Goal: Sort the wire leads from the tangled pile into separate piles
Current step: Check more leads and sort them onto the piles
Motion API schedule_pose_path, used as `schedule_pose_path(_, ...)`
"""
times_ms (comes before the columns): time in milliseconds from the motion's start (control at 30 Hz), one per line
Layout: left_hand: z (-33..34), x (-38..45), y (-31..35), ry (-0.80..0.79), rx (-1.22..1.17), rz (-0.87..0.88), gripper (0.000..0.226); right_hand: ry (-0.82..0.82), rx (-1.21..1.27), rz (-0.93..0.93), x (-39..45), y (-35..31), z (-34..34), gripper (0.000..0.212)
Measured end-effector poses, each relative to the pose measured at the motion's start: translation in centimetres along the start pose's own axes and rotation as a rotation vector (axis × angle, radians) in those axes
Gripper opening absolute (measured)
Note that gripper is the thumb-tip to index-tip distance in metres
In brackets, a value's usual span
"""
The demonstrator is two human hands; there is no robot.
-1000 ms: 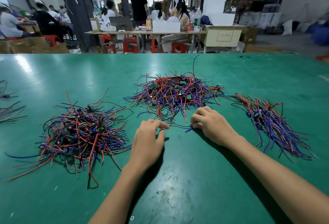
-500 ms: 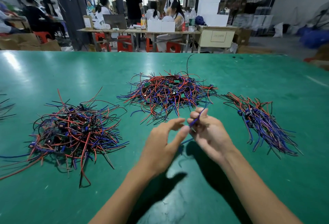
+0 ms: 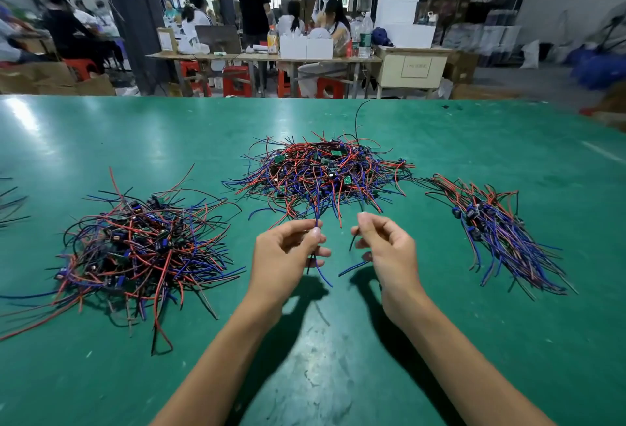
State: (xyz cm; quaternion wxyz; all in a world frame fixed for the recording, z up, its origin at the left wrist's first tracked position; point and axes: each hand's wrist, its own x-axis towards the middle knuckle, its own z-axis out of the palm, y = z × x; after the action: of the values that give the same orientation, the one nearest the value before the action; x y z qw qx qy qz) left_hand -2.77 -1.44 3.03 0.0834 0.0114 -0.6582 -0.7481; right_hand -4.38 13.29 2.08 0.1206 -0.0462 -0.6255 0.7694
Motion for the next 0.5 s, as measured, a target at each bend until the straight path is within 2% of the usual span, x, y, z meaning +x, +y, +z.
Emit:
schedule_pose_path(100, 0.3, -0.2, -0.4, -0.023, -0.106, -0.085, 0.011, -0.178, -0.276, -0.189, -1.4, 0.6, 0.5, 0.009)
schedule_pose_path(200, -0.3, 0.0, -0.4, -0.017, -0.211, -0.150, 0.011, -0.228, -0.570, -0.439, -1.4, 0.7, 0.6, 0.002)
schedule_pose_path(233, -0.6, 0.2, -0.3, -0.022, -0.251, -0.178, 0.012, -0.238, -0.619, -0.489, -1.2, 0.6, 0.4, 0.007)
schedule_pose_path(300, -1.1, 0.5, -0.1, -0.049, -0.253, -0.211, 0.015, -0.256, -0.654, -0.525, -1.1, 0.5, 0.1, 0.013)
schedule_pose_path(400, -1.0, 0.3, -0.3, -0.083, -0.168, -0.173, 0.018, -0.235, -0.681, -0.528, -1.5, 0.7, 0.2, 0.010)
schedule_pose_path(500, -0.9, 0.2, -0.5, -0.112, -0.205, -0.169, 0.021, -0.208, -0.555, -0.347, -1.2, 0.7, 0.0, 0.010)
